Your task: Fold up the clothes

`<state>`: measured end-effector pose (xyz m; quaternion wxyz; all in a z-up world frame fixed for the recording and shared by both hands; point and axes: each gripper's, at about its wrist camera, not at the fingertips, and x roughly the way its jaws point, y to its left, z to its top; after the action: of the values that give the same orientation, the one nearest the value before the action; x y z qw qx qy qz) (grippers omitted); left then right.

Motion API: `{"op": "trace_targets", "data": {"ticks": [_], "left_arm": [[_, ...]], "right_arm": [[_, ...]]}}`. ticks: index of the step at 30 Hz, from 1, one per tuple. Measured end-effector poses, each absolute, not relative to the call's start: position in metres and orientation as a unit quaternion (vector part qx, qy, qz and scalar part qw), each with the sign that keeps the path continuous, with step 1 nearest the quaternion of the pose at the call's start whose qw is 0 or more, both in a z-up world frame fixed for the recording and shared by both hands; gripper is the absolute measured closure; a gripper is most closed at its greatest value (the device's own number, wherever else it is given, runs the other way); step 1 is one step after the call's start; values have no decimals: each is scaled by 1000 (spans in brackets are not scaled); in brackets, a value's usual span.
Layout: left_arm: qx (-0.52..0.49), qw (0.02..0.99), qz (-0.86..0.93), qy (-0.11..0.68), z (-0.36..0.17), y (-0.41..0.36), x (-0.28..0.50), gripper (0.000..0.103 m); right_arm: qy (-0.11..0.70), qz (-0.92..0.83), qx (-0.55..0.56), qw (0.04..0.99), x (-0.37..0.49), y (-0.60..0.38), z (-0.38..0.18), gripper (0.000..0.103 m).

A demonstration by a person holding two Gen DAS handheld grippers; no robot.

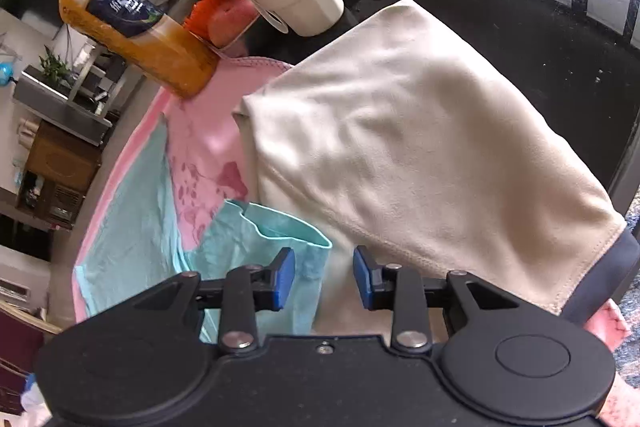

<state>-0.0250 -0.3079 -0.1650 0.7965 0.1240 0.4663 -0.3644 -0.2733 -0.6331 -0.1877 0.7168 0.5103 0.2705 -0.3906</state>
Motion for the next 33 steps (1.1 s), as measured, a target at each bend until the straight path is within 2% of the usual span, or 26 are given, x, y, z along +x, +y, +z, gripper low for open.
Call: {"op": "trace_targets", "data": {"ticks": [2,3,4,5,6,14,16,19,22,24,28,29,31,33], "left_arm": [[115,796,-360,472,-168,-306,-21,68],[111,797,-357,475,-169,-305,-19,68],[110,798,-355,474,-169,-304,-19,68],[110,800,-354,472,-169,-304,-19,68],[111,801,-354,470,-168,-303,-19,68],[117,812,-344,457,-166,-297,-24,68],[119,814,-340,455,-165,-295,-25,68],[125,820,-333,449,-165,-293,-26,68],[126,822,-327,448,-166,-290,-26,68],[126,824,-323,448,-166,-289,-26,68],[128,824,-319,450,-168,-288,-25,68],[128,824,-319,451,-169,-288,-24,68],[129,824,-319,451,-169,-288,-24,68],[128,824,-317,452,-170,-288,-24,68]], "right_arm": [[268,-389,504,723,-271,-634,-187,70],[268,-389,503,724,-269,-633,-187,75],[268,-388,500,726,-267,-632,-187,81],[273,-389,492,729,-264,-631,-187,95],[281,-392,482,732,-261,-629,-186,98],[289,-411,299,811,-227,-586,-154,100],[282,-375,251,847,-214,-566,-147,100],[286,-299,122,902,-187,-516,-140,100],[316,-210,-9,925,-162,-461,-151,100],[351,-162,-49,921,-153,-441,-165,100],[398,-104,-80,908,-144,-426,-180,95],[401,-103,-72,908,-145,-429,-178,84],[398,-105,-41,910,-149,-440,-171,70],[367,-139,42,919,-161,-467,-158,69]]}}
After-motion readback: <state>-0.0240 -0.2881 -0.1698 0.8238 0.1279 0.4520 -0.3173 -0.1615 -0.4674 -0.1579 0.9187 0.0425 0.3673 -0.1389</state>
